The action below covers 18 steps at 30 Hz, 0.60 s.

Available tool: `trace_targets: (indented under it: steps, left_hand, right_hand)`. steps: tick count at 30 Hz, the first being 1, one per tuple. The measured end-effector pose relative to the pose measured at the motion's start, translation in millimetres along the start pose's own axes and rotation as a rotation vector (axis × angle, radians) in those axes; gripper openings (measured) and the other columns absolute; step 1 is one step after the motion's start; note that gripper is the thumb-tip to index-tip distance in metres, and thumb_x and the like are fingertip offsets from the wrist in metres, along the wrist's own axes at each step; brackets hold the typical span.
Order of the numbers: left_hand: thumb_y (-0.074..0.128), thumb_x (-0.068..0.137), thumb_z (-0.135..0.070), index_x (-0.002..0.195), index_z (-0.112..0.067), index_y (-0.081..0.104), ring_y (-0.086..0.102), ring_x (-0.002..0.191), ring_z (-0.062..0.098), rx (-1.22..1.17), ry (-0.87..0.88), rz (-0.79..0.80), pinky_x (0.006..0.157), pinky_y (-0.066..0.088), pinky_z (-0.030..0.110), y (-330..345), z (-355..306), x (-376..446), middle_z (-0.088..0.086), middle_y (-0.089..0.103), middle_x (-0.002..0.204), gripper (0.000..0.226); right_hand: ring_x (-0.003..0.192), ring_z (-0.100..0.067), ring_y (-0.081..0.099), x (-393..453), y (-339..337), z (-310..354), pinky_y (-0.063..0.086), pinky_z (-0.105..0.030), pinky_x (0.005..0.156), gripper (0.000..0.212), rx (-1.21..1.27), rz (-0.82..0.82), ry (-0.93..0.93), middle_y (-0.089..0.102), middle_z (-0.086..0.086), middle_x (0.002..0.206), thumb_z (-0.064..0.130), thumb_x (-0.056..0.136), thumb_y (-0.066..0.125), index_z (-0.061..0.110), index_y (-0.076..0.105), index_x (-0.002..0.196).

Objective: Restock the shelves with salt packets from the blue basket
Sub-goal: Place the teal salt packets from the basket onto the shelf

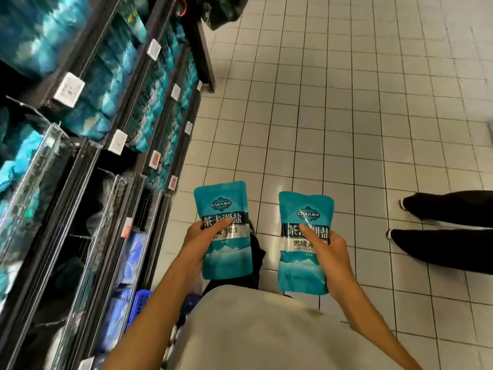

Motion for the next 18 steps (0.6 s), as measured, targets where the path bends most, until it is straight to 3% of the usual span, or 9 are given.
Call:
trace_targets:
  steps: [3, 7, 18]
  left_hand:
    - [0.090, 0.065, -0.031, 0.115, -0.012, 0.070, 0.077, 0.092, 0.030, -0.007, 0.020, 0.038, 0.069, 0.061, 0.035, 6, -47, 44, 0.012, 0.078, 0.104, 0.057]
    - [0.090, 0.064, -0.031, 0.111, -0.015, 0.071, 0.077, 0.091, 0.028, 0.006, 0.014, 0.074, 0.065, 0.061, 0.033, 16, -116, 100, 0.011, 0.078, 0.104, 0.053]
    - [0.094, 0.054, -0.037, 0.109, -0.015, 0.072, 0.078, 0.088, 0.028, 0.007, 0.035, 0.089, 0.062, 0.061, 0.032, 76, -291, 232, 0.010, 0.079, 0.102, 0.063]
  right_hand:
    - [0.073, -0.019, 0.077, 48, 21, 37, 0.057, -0.027, 0.052, 0.027, -0.007, -0.015, -0.005, 0.079, 0.003, 0.085, 0.035, 0.083, 0.078, 0.023, 0.066, 0.104]
    - [0.070, -0.015, 0.077, 105, 45, 96, 0.056, -0.024, 0.049, 0.030, -0.001, -0.064, -0.031, 0.079, 0.006, 0.082, 0.036, 0.082, 0.079, 0.023, 0.065, 0.106]
    - [0.077, -0.022, 0.078, 259, 109, 246, 0.058, -0.028, 0.054, 0.030, -0.008, -0.030, -0.063, 0.080, -0.003, 0.089, 0.033, 0.082, 0.080, 0.019, 0.069, 0.105]
Point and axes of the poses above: each hand's wrist, its own x-axis towards the middle knuckle, its own y-axis out of the palm, z = x × y, the point moved 8 cm from there along x, towards the middle knuckle
